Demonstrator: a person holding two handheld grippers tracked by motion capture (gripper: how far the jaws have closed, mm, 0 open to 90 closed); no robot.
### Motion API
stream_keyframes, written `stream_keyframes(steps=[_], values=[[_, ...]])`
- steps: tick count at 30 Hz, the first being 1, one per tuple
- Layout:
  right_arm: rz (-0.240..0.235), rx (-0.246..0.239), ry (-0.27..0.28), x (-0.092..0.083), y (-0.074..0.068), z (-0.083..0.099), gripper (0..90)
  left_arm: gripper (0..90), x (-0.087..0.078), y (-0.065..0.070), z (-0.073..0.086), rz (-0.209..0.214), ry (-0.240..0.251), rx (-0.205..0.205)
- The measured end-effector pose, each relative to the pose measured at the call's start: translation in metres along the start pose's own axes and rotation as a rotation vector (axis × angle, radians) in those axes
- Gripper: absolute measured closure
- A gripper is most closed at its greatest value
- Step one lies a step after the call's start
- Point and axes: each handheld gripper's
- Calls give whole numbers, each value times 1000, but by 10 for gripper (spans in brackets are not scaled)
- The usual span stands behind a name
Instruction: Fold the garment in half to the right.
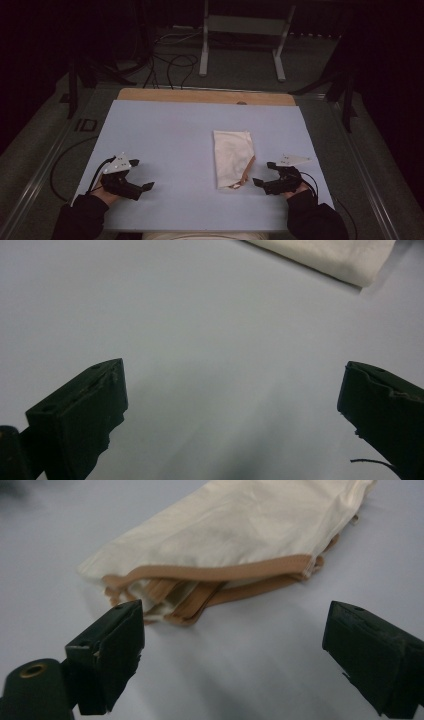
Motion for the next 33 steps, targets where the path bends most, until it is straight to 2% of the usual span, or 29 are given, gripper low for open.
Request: stream_keyframes(steps=[2,3,8,11,20,28,31,33], values=[[-1,-8,3,-1,-2,2,98,3,1,0,0,1,-2,2],[17,-18,-7,-2,-5,5,98,3,1,0,0,-3,-5,4],[21,-9,1,-8,-8,10,98,3,1,0,0,2,8,1],[44,-24,1,-10,-11,9,98,3,2,-1,0,4,11,-3],[97,-18,-7,-1,-3,12,99,3,2,0,1,-1,0,6],[101,-35,-15,2,-5,11,99,3,1,2,1,2,7,7],[104,-37,9,0,-6,9,99,3,0,2,1,6,12,8],[110,-37,4,-1,-7,8,100,3,0,3,1,10,14,7]])
Point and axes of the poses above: each handheld gripper's, and its own axes: x roughly forward along the jaws, z roughly out of its underside, y roughly to its right, and after that the axes turned 14 degrees about -x, right-handed
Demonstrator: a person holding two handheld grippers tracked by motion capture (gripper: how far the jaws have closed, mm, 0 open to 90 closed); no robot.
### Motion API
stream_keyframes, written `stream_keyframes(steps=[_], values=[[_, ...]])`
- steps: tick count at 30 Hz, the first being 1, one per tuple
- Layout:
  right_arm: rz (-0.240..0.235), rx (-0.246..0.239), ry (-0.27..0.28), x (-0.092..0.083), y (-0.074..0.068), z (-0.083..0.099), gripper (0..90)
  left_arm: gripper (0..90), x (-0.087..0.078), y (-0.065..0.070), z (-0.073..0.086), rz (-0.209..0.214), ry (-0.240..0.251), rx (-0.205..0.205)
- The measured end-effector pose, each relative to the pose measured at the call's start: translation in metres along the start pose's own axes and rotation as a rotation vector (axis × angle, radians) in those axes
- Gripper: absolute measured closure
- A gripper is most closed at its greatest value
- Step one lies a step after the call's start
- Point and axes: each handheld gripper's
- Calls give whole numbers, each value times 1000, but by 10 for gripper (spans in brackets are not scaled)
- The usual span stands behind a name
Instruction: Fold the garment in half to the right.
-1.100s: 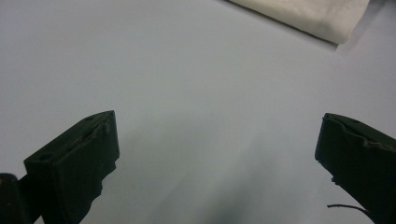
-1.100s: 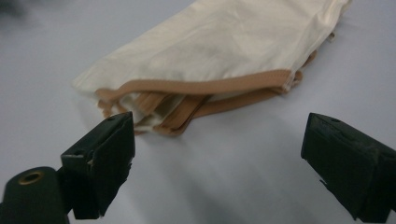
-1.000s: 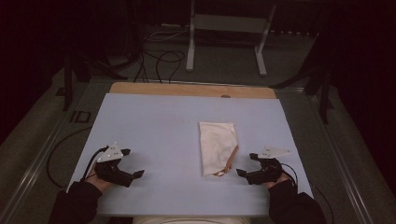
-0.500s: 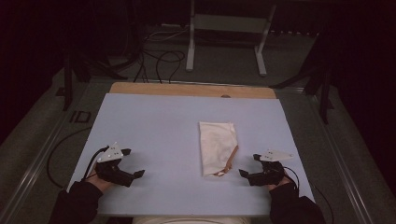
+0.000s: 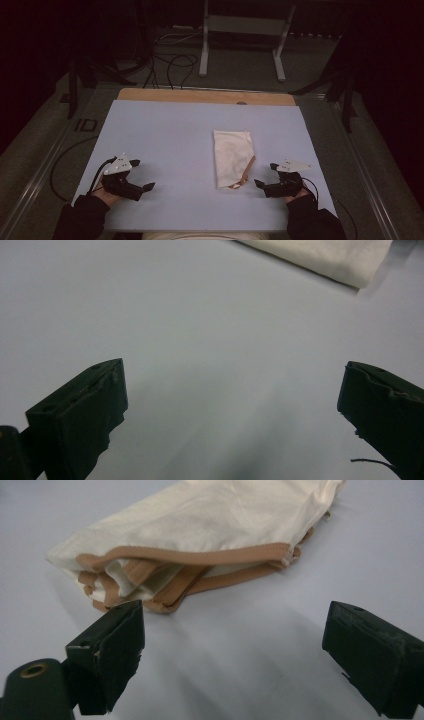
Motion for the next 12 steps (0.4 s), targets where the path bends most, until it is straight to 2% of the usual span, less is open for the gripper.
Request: stream_keyframes(steps=[12], values=[[-16,-6,-9,1,-1,1,101,3,1,2,0,1,1,6]])
Point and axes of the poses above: each handheld gripper's, and its own axes: x roughly forward along the jaws, z roughly out of its underside, y roughly to its right, and after that the axes turned 14 degrees about -x, right-handed
